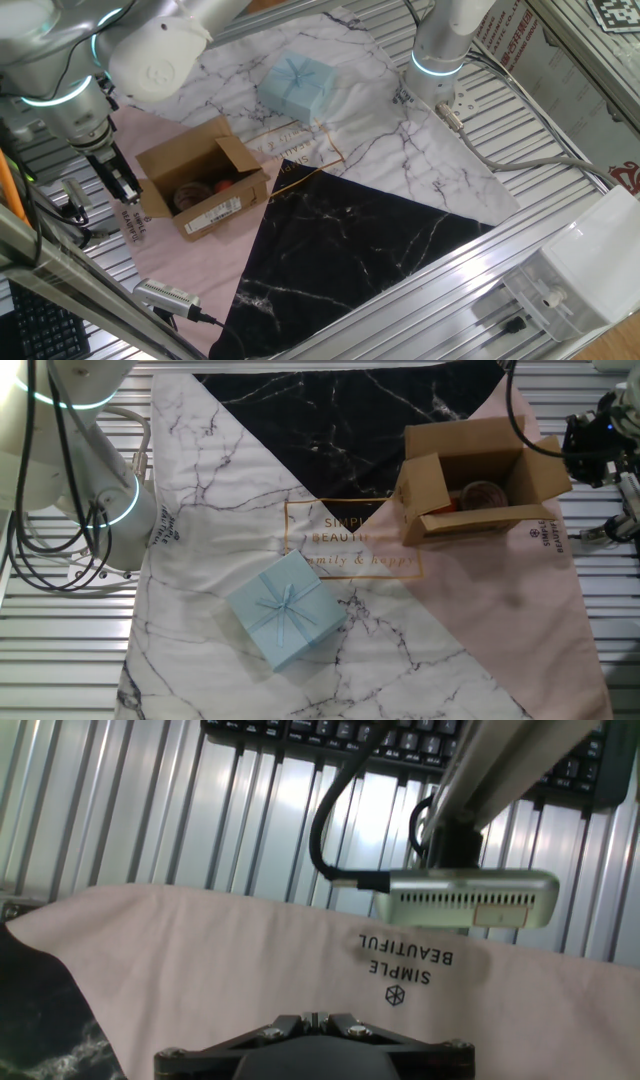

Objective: Cover the box

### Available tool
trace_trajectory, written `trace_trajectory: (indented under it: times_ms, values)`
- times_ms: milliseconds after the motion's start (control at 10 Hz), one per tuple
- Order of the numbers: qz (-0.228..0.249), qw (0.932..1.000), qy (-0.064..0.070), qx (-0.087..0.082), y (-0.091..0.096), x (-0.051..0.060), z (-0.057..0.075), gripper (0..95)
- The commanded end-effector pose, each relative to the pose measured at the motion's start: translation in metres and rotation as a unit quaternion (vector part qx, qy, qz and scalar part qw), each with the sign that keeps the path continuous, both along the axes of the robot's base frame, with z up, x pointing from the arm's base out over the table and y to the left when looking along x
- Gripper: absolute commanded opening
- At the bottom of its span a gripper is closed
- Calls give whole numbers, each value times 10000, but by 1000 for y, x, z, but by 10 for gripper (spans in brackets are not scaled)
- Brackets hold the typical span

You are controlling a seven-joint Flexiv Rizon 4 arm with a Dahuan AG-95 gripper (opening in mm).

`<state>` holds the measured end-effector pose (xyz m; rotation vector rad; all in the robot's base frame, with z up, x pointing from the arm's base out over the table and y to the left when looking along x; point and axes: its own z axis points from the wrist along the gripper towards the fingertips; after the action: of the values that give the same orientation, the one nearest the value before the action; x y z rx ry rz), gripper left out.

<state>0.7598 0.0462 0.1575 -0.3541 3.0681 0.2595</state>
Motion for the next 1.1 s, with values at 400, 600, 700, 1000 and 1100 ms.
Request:
trace_trajectory:
  times_ms: [400,600,700,1000,1100]
  values:
    - [-66,10000,15,8,2,-9,2,0]
    - [-109,9999,18,22,4,-13,4,0]
    - [-124,9999,21,19,5,-14,4,0]
    - [-133,9999,34,17,6,-19,6,0]
    - [-132,9999,30,20,6,-21,6,0]
